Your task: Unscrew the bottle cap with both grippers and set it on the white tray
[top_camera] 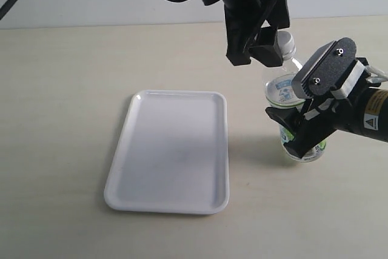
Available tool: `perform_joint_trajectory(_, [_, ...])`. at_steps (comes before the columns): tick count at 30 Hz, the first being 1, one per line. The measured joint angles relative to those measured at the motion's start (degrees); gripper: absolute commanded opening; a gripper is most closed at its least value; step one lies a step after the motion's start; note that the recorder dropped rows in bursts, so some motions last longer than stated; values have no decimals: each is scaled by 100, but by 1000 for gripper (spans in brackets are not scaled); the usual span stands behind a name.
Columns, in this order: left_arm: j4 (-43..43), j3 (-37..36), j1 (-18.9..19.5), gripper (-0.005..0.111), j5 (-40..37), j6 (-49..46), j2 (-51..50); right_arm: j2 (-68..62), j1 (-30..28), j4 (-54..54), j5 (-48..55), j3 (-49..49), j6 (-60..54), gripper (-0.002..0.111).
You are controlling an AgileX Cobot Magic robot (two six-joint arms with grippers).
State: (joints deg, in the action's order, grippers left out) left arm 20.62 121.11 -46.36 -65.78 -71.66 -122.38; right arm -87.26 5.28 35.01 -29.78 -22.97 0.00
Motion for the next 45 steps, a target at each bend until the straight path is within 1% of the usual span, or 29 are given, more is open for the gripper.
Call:
perform_joint_trajectory(3, [25,0,0,38,-38,0,-24,0,0,0,0,0,0,0])
perform_joint_trajectory(7, [54,0,0,2,-105,-8,-24,0,0,-10,0,0,0,0])
perform_joint_trajectory(8, [65,0,0,0,-105,-8,-24,0,0,-10,0,0,0,0])
perform_joint_trajectory(11, [65,0,0,0,-105,29,-24,0,0,-10,0,0,0,0])
perform_joint_trajectory(16, [65,0,0,0,-105,528,-24,0,0,-10,0,0,0,0])
perform_joint_trajectory(22, [122,0,0,0,-105,1622,-24,0,0,-21,0,0,0,0])
perform_joint_trajectory(45, [207,0,11,0,86,7782,-24,0,0,-103,0,0,169,0])
